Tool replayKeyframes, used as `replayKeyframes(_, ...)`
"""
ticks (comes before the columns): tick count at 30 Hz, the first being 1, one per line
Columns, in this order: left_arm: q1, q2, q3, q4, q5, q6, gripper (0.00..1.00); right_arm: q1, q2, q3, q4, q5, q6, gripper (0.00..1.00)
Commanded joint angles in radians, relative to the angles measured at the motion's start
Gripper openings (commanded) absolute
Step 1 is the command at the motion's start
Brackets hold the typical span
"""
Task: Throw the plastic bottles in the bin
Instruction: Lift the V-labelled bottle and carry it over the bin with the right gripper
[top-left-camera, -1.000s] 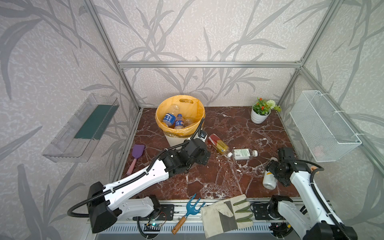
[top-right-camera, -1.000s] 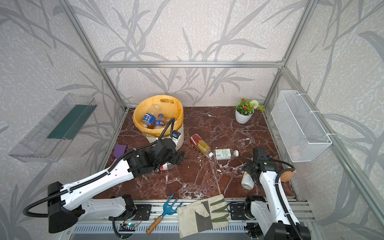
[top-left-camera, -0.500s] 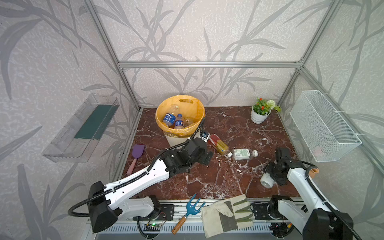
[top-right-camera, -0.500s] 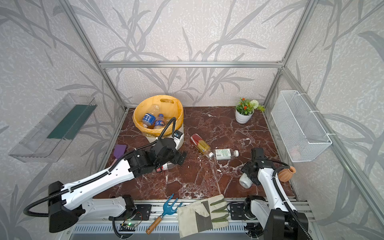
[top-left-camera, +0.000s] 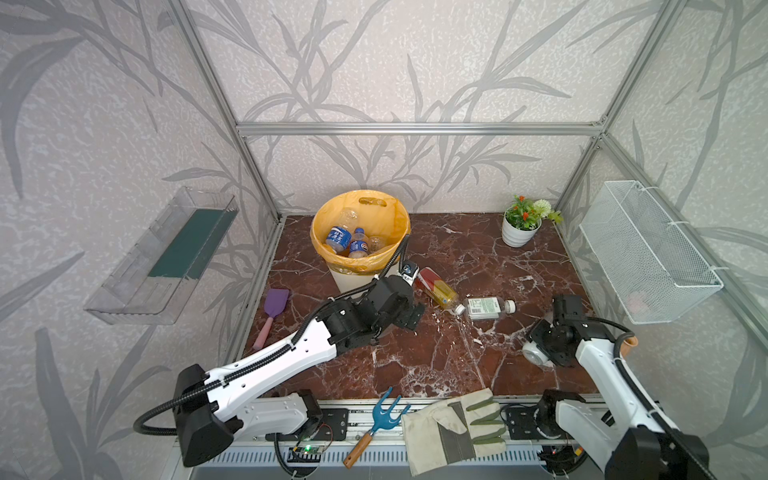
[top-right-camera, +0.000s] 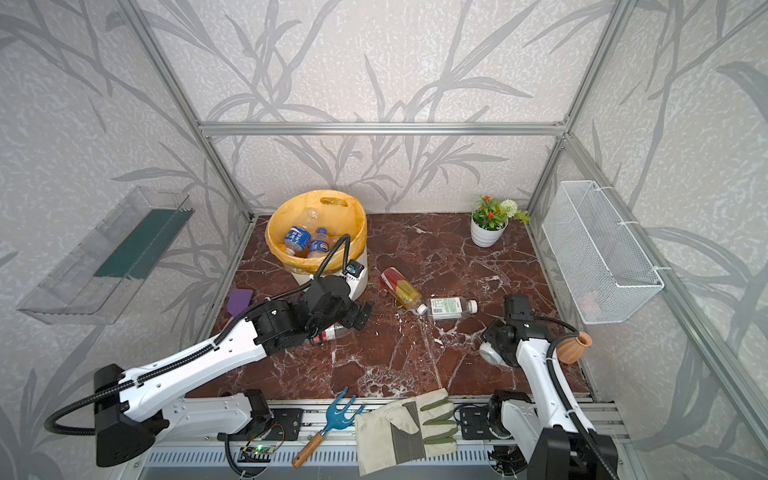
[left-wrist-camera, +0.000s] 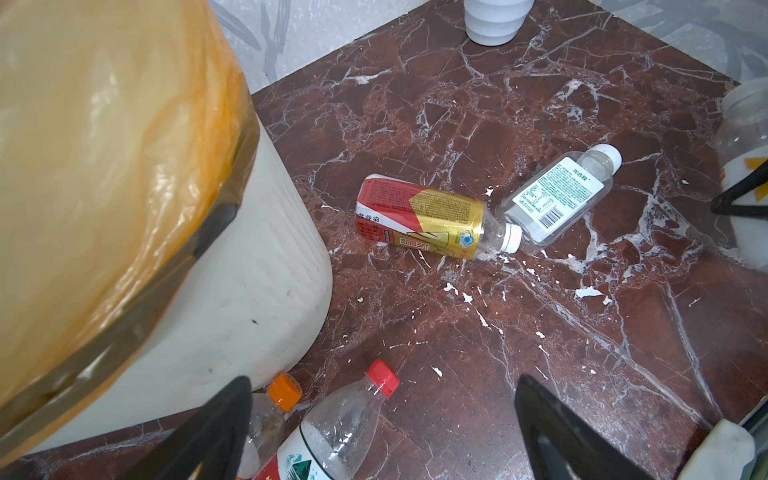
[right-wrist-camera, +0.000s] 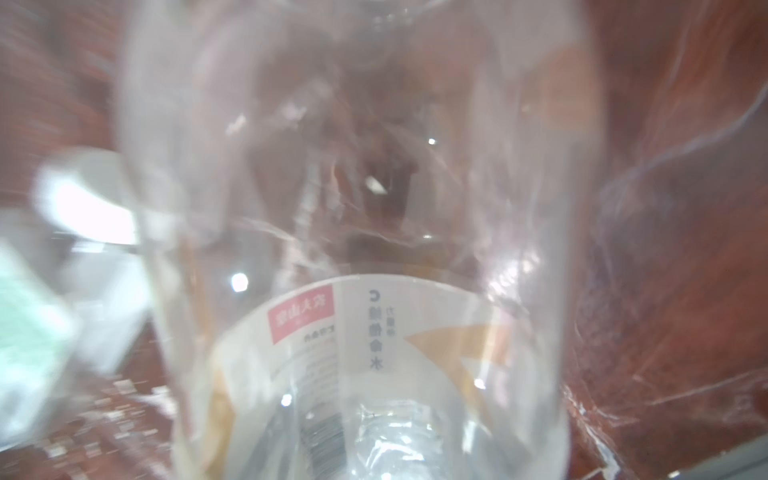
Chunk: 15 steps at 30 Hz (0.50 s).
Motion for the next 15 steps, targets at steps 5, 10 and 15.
replayKeyframes(5, 0.0, -0.046, 0.057, 0.018, -0.107, -0.06, 0.99, -0.003, -0.182, 0.151, 0.005, -0.048, -0.107, 0.59)
replayKeyframes(10, 0.0, -0.135, 0.036, 0.095, -0.099, -0.006, 0.99, -0.003, -0.169, 0.206, 0.127, -0.291, -0.171, 0.59)
replayKeyframes(15, -0.002, -0.217, 0.012, 0.146, -0.167, 0.016, 0.98, 0.006, -0.182, 0.184, 0.391, -0.504, -0.142, 0.59)
